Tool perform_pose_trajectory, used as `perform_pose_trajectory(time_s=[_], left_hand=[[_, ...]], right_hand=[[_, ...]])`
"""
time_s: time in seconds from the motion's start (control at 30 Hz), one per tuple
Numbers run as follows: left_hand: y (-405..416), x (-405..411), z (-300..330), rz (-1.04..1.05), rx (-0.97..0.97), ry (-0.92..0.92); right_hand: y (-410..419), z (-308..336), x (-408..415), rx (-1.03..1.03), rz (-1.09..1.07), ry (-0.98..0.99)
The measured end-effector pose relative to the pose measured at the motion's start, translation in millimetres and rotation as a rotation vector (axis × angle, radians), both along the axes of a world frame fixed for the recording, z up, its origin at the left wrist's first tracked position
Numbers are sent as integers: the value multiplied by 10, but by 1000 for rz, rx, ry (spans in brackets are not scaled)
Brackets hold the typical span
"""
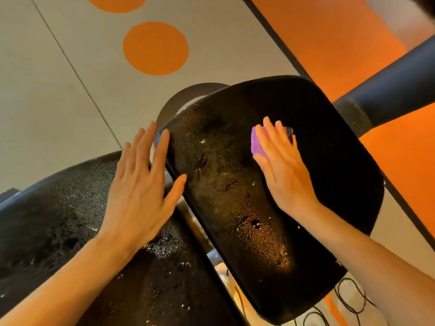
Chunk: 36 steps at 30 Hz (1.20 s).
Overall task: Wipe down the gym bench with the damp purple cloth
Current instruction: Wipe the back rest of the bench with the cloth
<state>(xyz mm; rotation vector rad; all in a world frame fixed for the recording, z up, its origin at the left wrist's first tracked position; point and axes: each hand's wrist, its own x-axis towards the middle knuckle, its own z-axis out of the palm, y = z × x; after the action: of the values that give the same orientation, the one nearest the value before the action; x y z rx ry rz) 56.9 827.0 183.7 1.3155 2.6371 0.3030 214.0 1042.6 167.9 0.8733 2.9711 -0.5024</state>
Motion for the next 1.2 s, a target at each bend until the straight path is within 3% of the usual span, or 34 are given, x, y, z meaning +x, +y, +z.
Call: perform_pose_trajectory(time_s=[0.13, 0.2, 0.3, 0.37, 0.4, 0.47, 0.53, 0.57, 0.67, 0.73, 0.8, 0.87, 0.93, 1.0, 1.1, 1.13, 1.2], left_hand=[[-212, -88, -43, -16, -81, 50], [-214, -82, -66, -18, -84, 66], [-210, -72, -62, -13, -72, 64], [-224, -75, -48, -17, -89, 81], [-220, -76, -43, -18, -92, 82], [-215, -79, -47, -20, -99, 83], [-215, -84, -57, -19, -106, 82], [-215, -83, -59, -16, -102, 76], [-210, -88, -69, -15, -82, 74], [-216, -80, -63, -8, -72, 67], [-216, -76, -63, -5, -67, 69], [-213, -86, -67, -12, -66, 76], [-214, -83, -70, -10, -63, 79], [-215, -79, -65, -8, -73, 83], [-214, -81, -66, -9, -60, 88], [-216, -83, -64, -9, -55, 87], [-216, -81, -62, -8, -51, 87]], right_hand=[[544, -16, -804, 19, -289, 31], [360, -62, -863, 32, -356, 56], [-156, -34, -493, 33, -21, 74], [-30, 6, -327, 18, 189, 19], [163, 14, -351, 27, 155, -3], [460, 26, -522, 16, -164, 8], [243, 43, -773, 64, -375, 16], [-49, 22, -881, 130, -329, 32], [-817, 25, -961, 96, 158, 104], [-658, 44, -888, 98, 330, 83], [-193, 1, -791, 135, 182, 41], [177, 12, -731, 29, -155, 60], [31, 34, -831, 21, -329, 88], [-455, 17, -1035, 120, -167, 106], [-900, 38, -1183, 102, 326, 172], [-803, 51, -1162, 116, 409, 150], [-426, 39, -970, 105, 346, 104]])
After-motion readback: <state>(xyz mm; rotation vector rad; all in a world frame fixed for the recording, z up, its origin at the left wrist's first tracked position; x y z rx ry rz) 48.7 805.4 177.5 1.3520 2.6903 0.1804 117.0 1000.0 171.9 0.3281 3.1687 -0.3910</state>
